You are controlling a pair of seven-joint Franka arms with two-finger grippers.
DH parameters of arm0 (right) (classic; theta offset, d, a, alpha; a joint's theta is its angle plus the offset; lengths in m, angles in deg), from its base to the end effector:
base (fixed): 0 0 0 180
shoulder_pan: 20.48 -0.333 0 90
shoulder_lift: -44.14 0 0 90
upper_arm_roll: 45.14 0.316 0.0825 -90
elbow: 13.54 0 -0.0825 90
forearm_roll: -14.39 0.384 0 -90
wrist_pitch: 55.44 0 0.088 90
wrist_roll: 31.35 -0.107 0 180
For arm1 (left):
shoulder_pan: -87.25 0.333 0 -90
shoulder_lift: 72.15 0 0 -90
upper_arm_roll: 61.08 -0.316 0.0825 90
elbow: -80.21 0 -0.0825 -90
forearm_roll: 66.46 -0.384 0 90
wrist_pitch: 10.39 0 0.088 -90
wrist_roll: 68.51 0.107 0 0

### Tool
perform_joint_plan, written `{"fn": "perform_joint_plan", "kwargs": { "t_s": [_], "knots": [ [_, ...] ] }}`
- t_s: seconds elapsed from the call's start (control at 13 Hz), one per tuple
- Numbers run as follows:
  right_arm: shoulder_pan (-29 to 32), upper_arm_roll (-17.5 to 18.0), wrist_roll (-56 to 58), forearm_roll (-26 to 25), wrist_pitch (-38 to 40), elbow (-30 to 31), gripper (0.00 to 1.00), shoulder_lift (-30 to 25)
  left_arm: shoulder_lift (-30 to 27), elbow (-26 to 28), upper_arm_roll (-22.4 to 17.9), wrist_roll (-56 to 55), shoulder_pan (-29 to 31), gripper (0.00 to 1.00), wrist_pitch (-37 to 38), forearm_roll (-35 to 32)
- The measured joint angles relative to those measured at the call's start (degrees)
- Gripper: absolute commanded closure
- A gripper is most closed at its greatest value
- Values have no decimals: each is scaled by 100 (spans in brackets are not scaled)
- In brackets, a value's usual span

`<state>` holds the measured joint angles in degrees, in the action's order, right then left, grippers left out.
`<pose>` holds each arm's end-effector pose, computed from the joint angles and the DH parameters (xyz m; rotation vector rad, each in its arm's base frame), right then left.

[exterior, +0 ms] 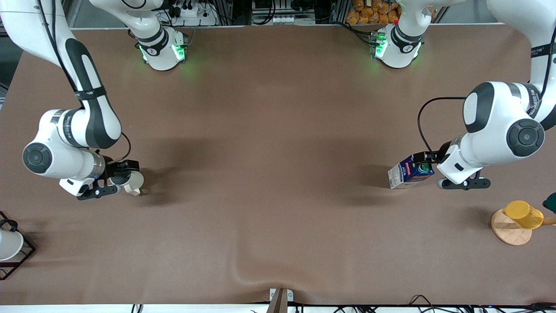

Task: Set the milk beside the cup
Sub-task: 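Reach the left gripper to the milk carton while the right gripper reaches the mug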

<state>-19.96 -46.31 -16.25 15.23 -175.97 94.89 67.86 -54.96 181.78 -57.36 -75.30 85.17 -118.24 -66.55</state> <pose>0.6071 -0.0167 0.2701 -3.0733 -0.3491 0.3104 0.6118 -0.0594 0.3767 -3.1243 -0.0277 0.2987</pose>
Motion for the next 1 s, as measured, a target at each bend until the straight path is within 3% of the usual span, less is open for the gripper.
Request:
{"fn": "perform_joint_plan", "kwargs": {
  "t_s": [0.23, 0.31, 0.38, 1.0],
  "knots": [
    [-57, 10, 209, -2, -196, 45, 0, 178, 88, 1, 6, 0, -4, 0, -104, 0],
    [-55, 7, 259, -2, -251, 52, 44, 273, 114, 1, 13, 0, -8, 0, -146, 0],
    [-50, 1, 300, -2, -305, 53, 99, 368, 134, 1, 18, 0, -12, 0, -165, 0],
    [-42, -7, 315, 1, -523, 4, 100, 489, 217, 6, 23, -1, -13, 0, -199, 0]
  ]
}}
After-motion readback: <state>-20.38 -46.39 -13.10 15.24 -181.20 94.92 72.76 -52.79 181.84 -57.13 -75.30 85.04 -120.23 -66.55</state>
